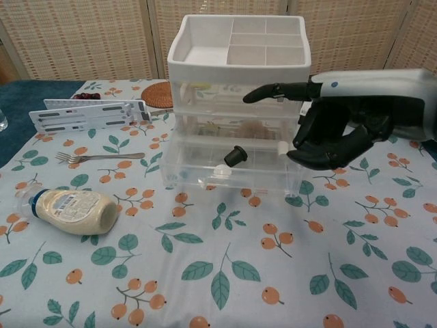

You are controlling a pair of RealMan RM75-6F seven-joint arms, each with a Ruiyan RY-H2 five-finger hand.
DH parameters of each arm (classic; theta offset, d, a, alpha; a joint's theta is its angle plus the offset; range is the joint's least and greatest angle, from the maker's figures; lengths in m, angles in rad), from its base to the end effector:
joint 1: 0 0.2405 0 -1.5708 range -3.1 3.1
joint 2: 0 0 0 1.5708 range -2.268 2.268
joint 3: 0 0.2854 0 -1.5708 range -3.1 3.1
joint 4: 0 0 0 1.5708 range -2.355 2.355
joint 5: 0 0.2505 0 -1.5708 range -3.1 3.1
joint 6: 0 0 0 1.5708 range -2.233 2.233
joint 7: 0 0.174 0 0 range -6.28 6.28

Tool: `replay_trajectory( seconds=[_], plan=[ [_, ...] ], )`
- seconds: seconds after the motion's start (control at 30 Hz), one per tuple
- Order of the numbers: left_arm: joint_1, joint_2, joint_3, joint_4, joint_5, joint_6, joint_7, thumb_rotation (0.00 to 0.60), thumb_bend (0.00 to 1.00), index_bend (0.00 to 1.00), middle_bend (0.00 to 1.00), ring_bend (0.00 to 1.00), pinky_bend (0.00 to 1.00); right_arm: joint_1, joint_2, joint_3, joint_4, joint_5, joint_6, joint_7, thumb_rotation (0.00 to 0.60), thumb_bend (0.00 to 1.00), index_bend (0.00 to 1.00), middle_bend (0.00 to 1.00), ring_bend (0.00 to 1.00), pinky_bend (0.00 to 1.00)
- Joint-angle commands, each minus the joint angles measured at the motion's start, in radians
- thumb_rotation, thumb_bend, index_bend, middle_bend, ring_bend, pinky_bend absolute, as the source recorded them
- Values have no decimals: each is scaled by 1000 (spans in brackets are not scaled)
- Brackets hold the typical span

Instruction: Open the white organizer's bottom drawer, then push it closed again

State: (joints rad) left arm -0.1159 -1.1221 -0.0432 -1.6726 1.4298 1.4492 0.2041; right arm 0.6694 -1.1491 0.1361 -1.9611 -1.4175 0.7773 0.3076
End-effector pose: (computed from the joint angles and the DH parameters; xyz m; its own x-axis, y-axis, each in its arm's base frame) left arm -0.3454 0.2241 0.1240 0.5144 0.0442 0.8564 0.8567 0.0186 -0.5155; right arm -0.1178 -0.3068 0.0015 0.0717 -0.6527 0.7542 -0.9066 -0.3579 -0.2236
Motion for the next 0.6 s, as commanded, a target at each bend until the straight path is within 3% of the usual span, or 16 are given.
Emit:
replay_trajectory(
  seconds=[0.03, 0.3, 0.4, 0.6],
  plan=[
    [4, -1, 1, -1, 2, 5, -2, 600, 344, 171, 110, 130, 142, 62, 31, 46, -8, 45, -39, -98, 600, 460, 148, 892, 1000, 1000],
    [9, 0, 3, 2, 7, 11, -9, 600, 343, 172, 110, 130, 143, 172, 3, 76, 20, 178, -83, -326, 600, 460, 211, 934, 1000, 1000],
    [12, -2, 4, 6, 10, 15, -17, 600, 344, 171, 110, 130, 142, 231, -60, 66, 93, 156, -46, -540, 600, 448, 215, 975, 1000, 1000],
    [21, -2, 5, 16, 10, 24, -34, 600, 344, 171, 110, 130, 142, 290, -142, 40, 153, 189, -5, -809, 600, 238, 215, 1000, 1000, 1000]
  ],
)
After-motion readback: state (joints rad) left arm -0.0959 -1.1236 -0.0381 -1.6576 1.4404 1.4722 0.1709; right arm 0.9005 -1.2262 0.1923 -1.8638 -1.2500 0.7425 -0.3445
